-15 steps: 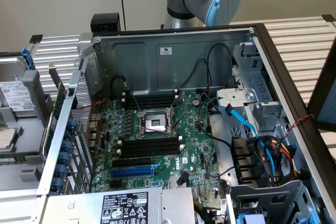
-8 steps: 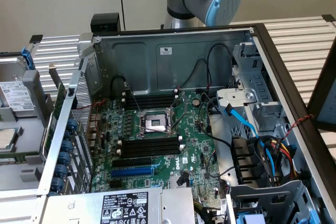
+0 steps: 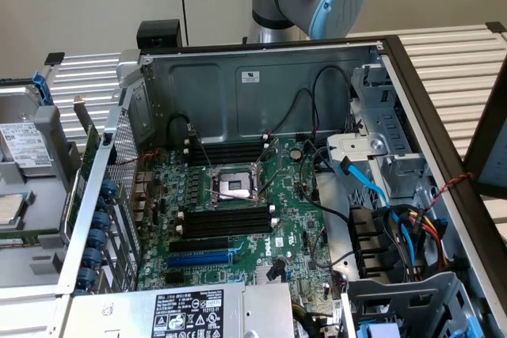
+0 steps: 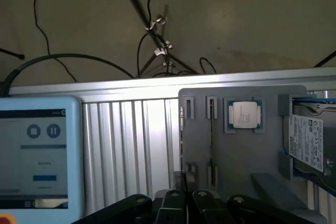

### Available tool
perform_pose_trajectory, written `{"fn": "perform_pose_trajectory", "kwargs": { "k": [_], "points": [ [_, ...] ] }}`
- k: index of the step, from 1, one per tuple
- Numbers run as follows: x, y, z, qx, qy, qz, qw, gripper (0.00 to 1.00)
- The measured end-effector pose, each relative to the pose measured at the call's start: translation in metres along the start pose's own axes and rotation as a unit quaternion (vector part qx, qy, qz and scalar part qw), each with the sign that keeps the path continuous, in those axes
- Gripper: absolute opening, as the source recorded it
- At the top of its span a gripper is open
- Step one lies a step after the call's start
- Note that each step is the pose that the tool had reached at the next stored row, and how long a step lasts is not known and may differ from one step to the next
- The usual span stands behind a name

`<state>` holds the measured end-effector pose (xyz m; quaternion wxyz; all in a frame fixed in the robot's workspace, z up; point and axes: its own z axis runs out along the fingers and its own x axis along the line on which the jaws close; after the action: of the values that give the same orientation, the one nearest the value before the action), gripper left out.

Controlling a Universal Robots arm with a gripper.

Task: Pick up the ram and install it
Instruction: 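Pick up the ram and move it above insertion slot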

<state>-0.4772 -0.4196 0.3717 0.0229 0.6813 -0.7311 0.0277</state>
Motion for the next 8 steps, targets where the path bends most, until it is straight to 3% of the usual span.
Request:
{"fn": "perform_pose_trajectory", "kwargs": {
  "k": [8],
  "points": [
    [0.001,-0.0001,-0.0171,0.0005,0.0069,0.0,1.0,0.12]
  ]
}}
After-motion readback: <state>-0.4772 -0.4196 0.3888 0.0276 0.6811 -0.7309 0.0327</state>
